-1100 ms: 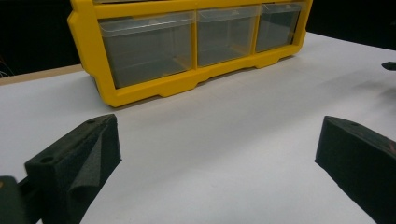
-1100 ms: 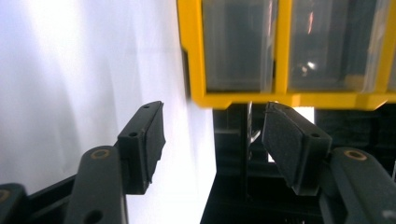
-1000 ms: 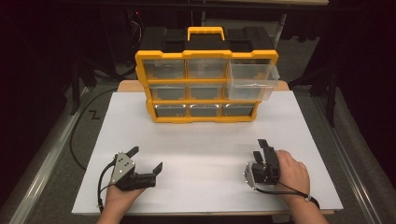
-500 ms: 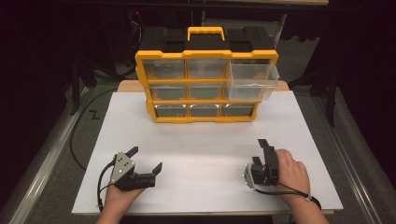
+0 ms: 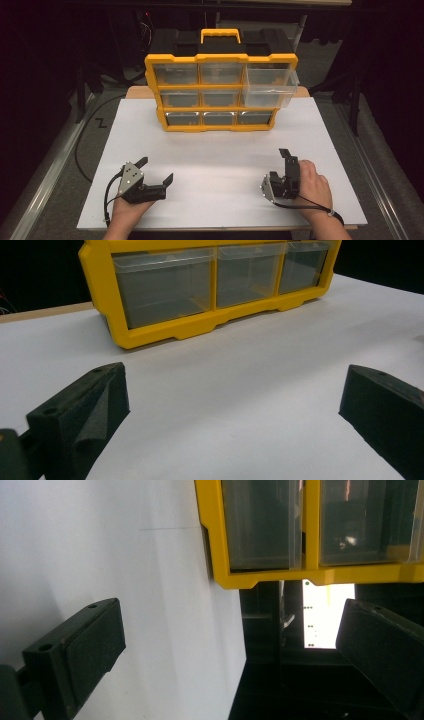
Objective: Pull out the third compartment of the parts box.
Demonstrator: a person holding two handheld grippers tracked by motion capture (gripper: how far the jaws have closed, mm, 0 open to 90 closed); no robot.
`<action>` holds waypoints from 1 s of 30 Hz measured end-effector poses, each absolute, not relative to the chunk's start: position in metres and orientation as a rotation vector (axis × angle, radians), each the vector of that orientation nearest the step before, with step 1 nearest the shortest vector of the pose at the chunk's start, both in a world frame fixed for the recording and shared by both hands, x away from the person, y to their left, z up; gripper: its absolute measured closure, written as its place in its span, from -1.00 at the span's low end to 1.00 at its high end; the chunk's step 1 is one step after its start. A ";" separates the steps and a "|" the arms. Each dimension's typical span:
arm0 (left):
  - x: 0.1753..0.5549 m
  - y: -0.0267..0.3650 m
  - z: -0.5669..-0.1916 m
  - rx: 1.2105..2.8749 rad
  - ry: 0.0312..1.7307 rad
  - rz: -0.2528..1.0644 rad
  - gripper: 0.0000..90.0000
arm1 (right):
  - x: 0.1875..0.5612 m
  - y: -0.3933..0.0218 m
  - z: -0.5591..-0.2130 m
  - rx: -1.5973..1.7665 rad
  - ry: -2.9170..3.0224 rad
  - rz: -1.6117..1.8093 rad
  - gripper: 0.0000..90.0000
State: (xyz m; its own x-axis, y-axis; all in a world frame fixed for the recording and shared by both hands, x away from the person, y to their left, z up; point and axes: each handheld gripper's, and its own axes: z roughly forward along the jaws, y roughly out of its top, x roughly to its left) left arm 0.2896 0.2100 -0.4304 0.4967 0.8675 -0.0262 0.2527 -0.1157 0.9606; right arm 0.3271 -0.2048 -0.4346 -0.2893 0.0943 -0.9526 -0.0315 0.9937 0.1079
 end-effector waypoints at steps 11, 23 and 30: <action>0.290 0.212 -0.431 1.647 0.992 0.700 -0.99 | 0.336 -0.218 -0.431 0.308 1.944 0.323 -0.98; 0.293 0.215 -0.432 1.644 1.011 0.700 -0.99 | 0.345 -0.241 -0.424 0.857 1.973 0.804 -0.98; 0.294 0.218 -0.431 1.628 1.015 0.696 -0.99 | 0.335 -0.251 -0.416 1.009 1.904 1.078 -0.98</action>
State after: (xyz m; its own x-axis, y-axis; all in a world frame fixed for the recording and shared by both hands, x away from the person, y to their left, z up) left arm 0.2936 0.2176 -0.4309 0.4717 0.8805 -0.0481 0.2722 -0.0935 0.9577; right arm 0.3353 -0.2508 -0.4156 -0.4376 0.8762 -0.2020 0.2778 0.3454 0.8964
